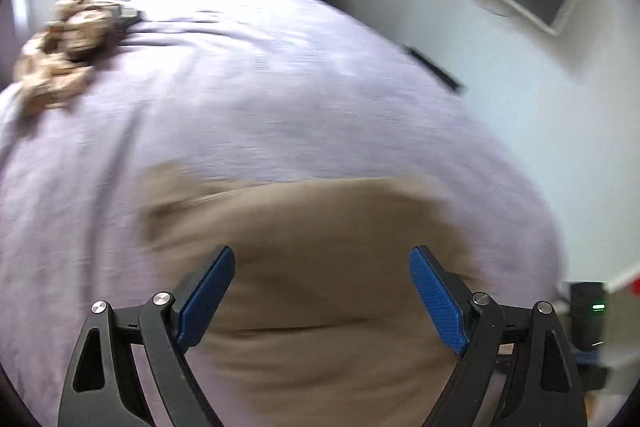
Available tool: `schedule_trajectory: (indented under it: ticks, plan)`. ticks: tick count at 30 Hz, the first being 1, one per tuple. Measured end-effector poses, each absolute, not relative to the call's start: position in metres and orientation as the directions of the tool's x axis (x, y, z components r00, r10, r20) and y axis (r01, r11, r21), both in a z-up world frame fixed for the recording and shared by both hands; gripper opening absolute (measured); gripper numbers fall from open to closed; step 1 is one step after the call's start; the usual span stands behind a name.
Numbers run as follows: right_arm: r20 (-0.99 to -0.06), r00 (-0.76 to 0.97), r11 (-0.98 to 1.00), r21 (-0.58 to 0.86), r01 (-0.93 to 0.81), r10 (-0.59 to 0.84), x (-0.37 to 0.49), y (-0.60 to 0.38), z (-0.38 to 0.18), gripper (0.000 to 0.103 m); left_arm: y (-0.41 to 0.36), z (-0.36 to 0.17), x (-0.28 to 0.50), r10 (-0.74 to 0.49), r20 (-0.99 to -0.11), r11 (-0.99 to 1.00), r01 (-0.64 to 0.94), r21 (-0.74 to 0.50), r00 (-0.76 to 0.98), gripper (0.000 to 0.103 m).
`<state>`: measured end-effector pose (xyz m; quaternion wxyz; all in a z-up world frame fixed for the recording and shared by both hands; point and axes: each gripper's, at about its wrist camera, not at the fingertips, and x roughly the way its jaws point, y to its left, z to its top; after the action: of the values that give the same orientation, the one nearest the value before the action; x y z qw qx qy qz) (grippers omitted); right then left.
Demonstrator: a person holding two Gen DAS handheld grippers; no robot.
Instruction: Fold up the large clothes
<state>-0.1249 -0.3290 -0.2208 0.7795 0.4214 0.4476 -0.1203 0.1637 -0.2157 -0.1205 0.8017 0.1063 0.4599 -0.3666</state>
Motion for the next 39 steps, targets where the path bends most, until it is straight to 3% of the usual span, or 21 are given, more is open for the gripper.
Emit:
schedule_trajectory:
  ticks: [2, 4, 8, 11, 15, 22, 27, 33, 38, 39]
  plan:
    - [-0.796, 0.565, 0.567, 0.574, 0.591, 0.217, -0.134, -0.339, -0.242, 0.014, -0.208, -0.152, 0.179, -0.428, -0.849, 0.764, 0.626, -0.156, 0.311, 0.089]
    - [-0.781, 0.565, 0.497, 0.613, 0.614, 0.265, -0.140, -0.347, -0.266, 0.015, -0.210, -0.186, 0.188, -0.433, -0.865, 0.787, 0.573, -0.226, 0.254, 0.089]
    - [-0.732, 0.577, 0.420, 0.681, 0.600, 0.363, -0.145, -0.356, -0.281, 0.019, -0.223, -0.209, 0.184, -0.417, -0.856, 0.811, 0.550, -0.200, 0.304, 0.089]
    - [-0.635, 0.629, 0.412, 0.771, 0.486, 0.448, -0.151, -0.368, -0.248, 0.023, -0.224, -0.213, 0.187, -0.433, -0.847, 0.815, 0.535, -0.223, 0.307, 0.089]
    - [-0.545, 0.717, 0.438, 0.823, 0.361, 0.434, -0.153, -0.404, -0.199, 0.023, -0.226, -0.215, 0.190, -0.432, -0.847, 0.825, 0.515, -0.232, 0.311, 0.089]
    - [-0.545, 0.705, 0.368, 0.835, 0.409, 0.454, -0.084, -0.475, -0.244, 0.023, -0.227, -0.213, 0.188, -0.429, -0.848, 0.830, 0.506, -0.234, 0.311, 0.089]
    - [-0.624, 0.574, 0.460, 0.781, 0.423, 0.530, -0.026, -0.476, -0.279, 0.012, -0.232, -0.214, 0.188, -0.429, -0.845, 0.836, 0.495, -0.237, 0.319, 0.089]
    - [-0.591, 0.498, 0.493, 0.806, 0.329, 0.635, 0.029, -0.464, -0.323, 0.011, -0.251, -0.219, 0.184, -0.401, -0.856, 0.829, 0.527, -0.187, 0.327, 0.090]
    - [-0.705, 0.428, 0.644, 0.701, 0.306, 0.565, 0.044, -0.446, -0.306, 0.013, -0.261, -0.219, 0.180, -0.358, -0.868, 0.842, 0.521, -0.141, 0.344, 0.090]
    - [-0.729, 0.425, 0.662, 0.676, 0.325, 0.536, 0.038, -0.449, -0.298, 0.017, -0.263, -0.218, 0.179, -0.354, -0.869, 0.843, 0.521, -0.136, 0.346, 0.090]
